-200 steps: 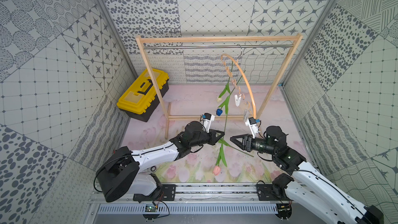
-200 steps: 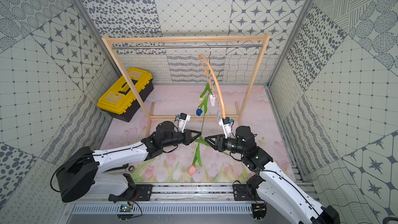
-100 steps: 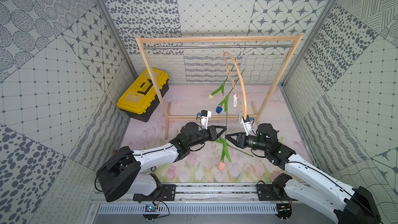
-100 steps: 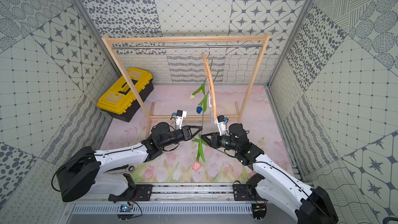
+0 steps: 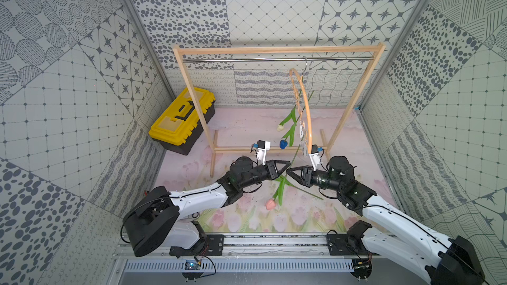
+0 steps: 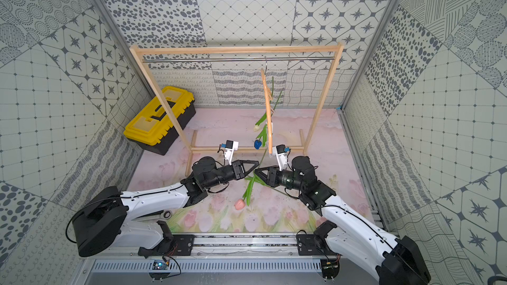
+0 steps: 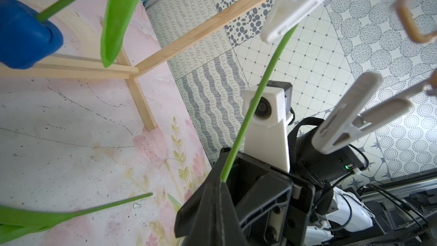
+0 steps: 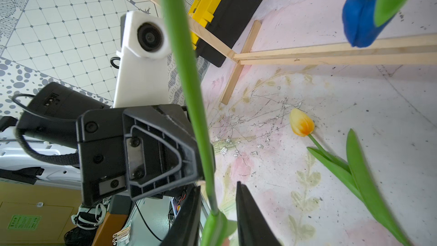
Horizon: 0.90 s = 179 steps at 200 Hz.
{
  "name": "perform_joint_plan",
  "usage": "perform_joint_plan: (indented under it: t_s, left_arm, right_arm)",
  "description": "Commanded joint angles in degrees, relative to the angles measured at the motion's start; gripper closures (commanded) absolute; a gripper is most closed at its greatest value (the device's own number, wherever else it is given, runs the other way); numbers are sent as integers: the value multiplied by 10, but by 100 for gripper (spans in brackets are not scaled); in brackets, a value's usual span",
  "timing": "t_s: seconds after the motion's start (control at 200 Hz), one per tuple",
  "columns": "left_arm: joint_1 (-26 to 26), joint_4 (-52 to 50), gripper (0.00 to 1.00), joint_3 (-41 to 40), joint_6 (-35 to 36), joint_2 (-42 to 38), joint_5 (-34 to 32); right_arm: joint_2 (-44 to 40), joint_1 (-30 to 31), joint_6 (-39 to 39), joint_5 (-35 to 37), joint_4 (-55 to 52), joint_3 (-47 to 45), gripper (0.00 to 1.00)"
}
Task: Dry the flowers on a clothes hanger
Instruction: Pick up the flower at the center of the board.
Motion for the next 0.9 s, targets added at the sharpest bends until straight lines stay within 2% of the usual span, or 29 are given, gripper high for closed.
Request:
perform_joint_plan:
  t_s: [0.0,0.1,0.2,0.42,0.445,0.515,0.55,0.595,0.755,0.891]
  left_arm:
    - [-3,59,100,-4,0,2,4]
    - [-5,64,100,-5,-1,3,1]
    - [-6,60,100,-8,1,-1,-6]
    - [-5,24,100,-6,21,-7,-12]
    - [-5,17,92,-6,24,-9,-14]
    - [-3,7,60,-7,34,-14,-9]
    - [-2,6,51,-6,38,-15,-2]
    - [0,1,48,-2,43,-14,11]
    - [3,-51,50,29,61,-1,57]
    - [3,-54,75,36,54,11,56]
  right_arm:
    - [-5,4,17,5,51,-1,69]
    - [8,8,19,8,63,2,77]
    - [19,12,10,16,54,9,93]
    - [13,13,2,33,26,8,98]
    - [11,13,2,33,25,8,98]
    - [7,13,0,29,16,9,98]
    - [8,13,-1,22,16,9,98]
    - [11,13,-1,9,15,10,98]
    - [6,13,1,-29,25,7,98]
    - [7,13,1,-48,26,6,98]
